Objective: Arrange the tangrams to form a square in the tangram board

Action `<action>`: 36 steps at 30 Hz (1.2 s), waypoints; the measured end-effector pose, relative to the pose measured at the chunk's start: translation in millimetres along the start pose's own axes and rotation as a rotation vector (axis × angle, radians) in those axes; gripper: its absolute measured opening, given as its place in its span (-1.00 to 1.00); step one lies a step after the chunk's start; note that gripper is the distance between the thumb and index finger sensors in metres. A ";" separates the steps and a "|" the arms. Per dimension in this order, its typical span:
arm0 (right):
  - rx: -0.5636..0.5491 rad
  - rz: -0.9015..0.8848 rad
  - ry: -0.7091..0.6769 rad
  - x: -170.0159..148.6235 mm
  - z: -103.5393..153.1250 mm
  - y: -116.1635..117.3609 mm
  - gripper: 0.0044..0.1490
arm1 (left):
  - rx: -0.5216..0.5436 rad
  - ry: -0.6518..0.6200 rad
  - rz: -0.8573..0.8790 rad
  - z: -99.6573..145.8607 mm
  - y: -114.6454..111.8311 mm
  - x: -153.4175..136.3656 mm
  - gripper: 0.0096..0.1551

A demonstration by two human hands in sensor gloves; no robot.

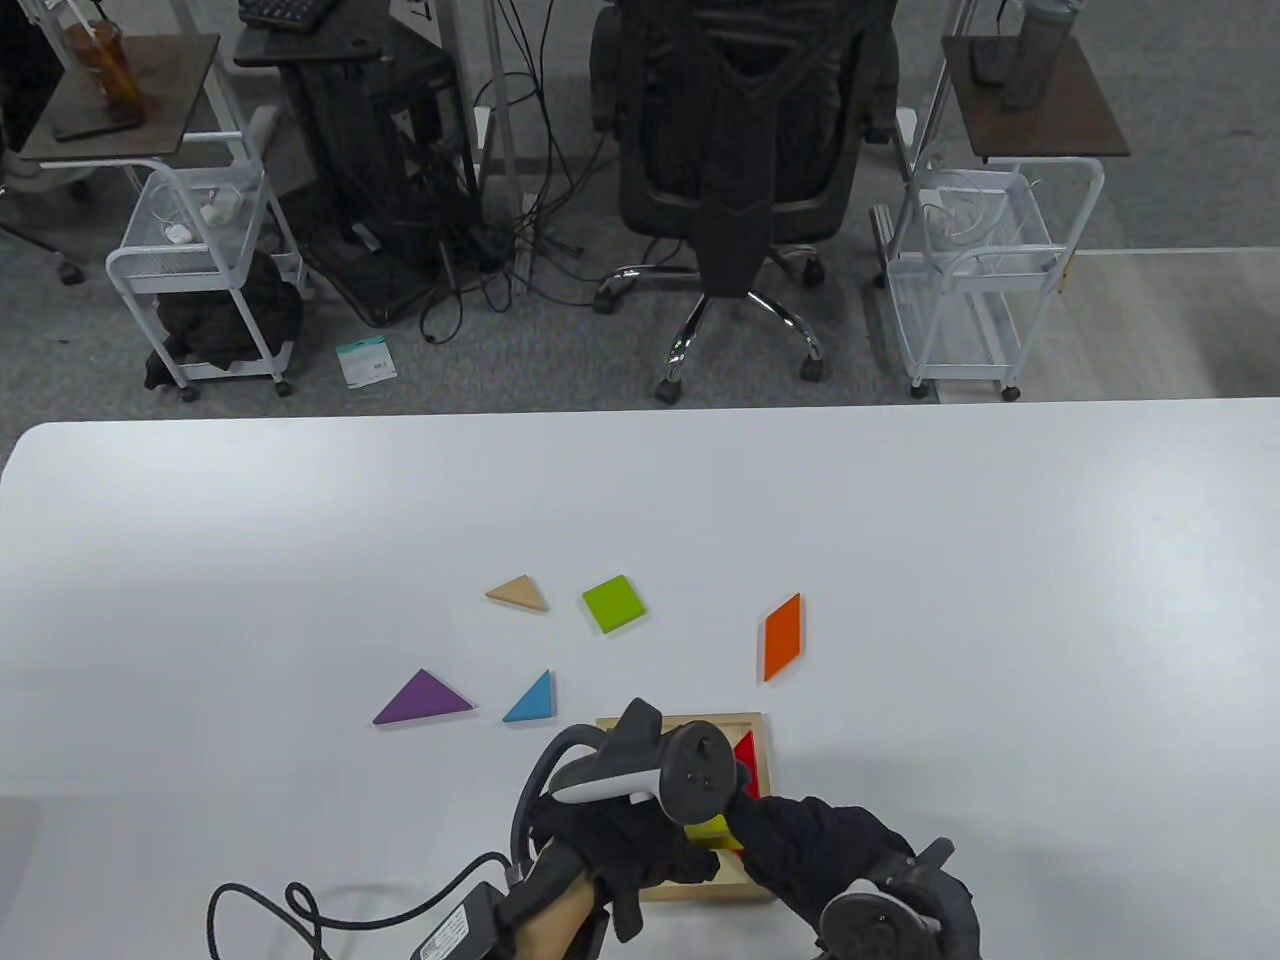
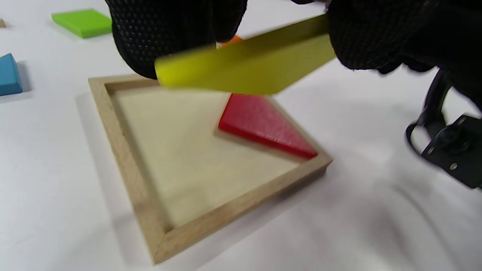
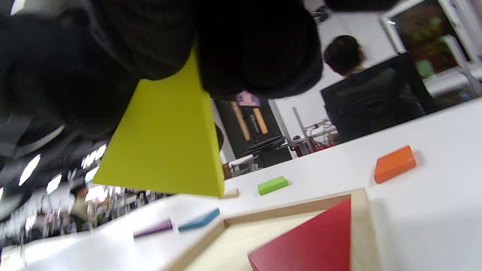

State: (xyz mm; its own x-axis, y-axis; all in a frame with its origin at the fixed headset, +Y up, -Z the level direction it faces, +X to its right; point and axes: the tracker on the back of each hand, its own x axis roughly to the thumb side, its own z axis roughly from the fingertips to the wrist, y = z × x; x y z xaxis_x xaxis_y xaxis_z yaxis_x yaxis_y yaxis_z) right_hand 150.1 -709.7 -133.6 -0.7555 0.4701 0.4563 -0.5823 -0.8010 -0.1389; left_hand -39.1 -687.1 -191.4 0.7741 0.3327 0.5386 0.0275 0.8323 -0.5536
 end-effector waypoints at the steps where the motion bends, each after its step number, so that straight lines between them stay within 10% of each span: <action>1: -0.004 -0.057 0.042 -6.3 -2.4 -1.3 -0.42 | 0.087 -0.025 -0.021 7.2 -0.7 0.2 0.03; 9: 0.154 -0.338 0.405 -53.3 -13.8 -0.4 -0.42 | 0.445 -0.028 -0.485 27.6 -28.0 24.2 0.18; 25: 0.324 -0.637 0.691 -84.7 -10.7 13.0 -0.42 | 0.506 -0.020 -0.547 7.1 -53.5 38.8 0.22; 36: 0.368 -0.656 0.657 -82.6 -12.1 18.9 -0.42 | 0.310 0.018 -0.483 -3.5 -49.1 44.4 0.23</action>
State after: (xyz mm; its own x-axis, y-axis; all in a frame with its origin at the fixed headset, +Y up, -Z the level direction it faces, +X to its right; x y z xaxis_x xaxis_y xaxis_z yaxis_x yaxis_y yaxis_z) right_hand 197.9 -759.2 -184.5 -0.3985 0.8832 -0.2473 -0.8986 -0.3219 0.2982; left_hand -3.9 -714.8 -142.5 0.7308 -0.1229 0.6714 0.1961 0.9800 -0.0341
